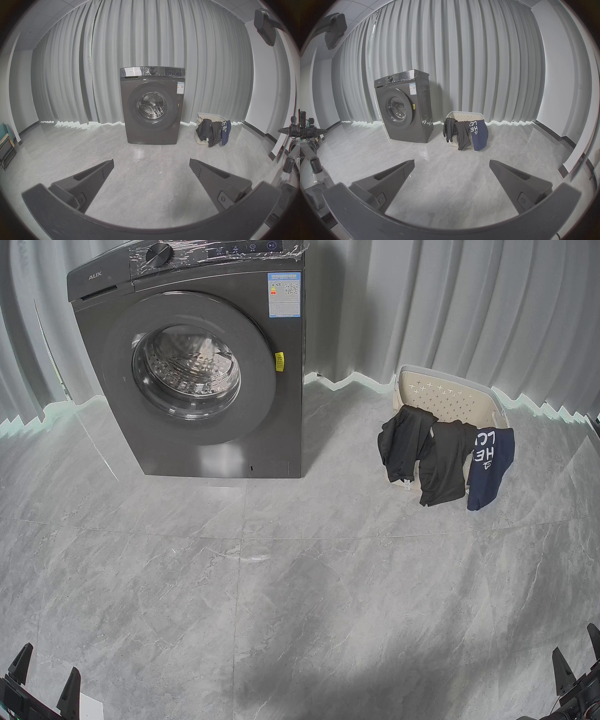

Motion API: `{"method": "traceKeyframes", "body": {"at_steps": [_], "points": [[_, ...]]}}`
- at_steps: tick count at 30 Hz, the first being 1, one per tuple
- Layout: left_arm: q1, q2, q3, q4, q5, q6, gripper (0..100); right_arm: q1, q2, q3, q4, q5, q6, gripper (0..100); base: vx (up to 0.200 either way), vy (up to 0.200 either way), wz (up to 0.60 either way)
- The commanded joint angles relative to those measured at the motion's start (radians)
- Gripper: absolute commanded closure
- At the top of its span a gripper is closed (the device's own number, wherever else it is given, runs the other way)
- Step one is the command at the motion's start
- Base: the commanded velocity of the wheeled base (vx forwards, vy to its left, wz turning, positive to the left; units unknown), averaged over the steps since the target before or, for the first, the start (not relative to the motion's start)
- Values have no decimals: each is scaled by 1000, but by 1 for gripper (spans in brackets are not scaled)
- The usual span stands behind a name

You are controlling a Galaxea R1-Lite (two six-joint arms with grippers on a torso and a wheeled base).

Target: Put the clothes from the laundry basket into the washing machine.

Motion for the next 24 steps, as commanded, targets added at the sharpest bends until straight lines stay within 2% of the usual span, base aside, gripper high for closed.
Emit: {"method": "traceKeyframes", "body": {"at_steps": [1, 6, 18, 24], "points": [[0, -13, 16, 0, 0, 0, 0, 1, -16, 16, 0, 1, 0, 0, 200, 0, 0], [2, -13, 16, 0, -1, 3, 0, 1, -16, 16, 0, 1, 0, 0, 200, 0, 0], [0, -13, 16, 0, -1, 1, 0, -1, -16, 16, 0, 1, -2, 0, 0, 0, 0], [0, -13, 16, 0, -1, 0, 0, -1, -16, 16, 0, 1, -2, 0, 0, -200, 0]]}}
